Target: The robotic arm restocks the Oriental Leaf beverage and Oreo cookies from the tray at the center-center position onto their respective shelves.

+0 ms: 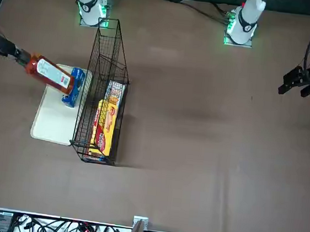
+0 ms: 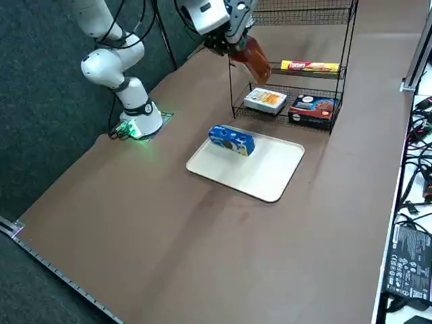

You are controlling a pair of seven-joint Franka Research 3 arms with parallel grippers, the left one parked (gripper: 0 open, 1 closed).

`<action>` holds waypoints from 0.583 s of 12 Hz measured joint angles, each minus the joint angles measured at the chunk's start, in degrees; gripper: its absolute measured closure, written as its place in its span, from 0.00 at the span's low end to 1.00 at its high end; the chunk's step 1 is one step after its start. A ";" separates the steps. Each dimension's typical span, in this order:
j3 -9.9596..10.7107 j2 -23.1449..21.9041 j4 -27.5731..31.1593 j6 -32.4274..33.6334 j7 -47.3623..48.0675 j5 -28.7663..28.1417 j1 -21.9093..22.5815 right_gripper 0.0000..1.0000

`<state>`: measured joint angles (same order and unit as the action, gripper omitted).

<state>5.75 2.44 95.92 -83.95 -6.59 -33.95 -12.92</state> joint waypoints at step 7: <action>-0.56 -5.29 9.97 0.06 -4.53 -6.03 -0.82 0.41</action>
<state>5.18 -2.86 105.90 -83.90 -11.12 -39.98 -13.74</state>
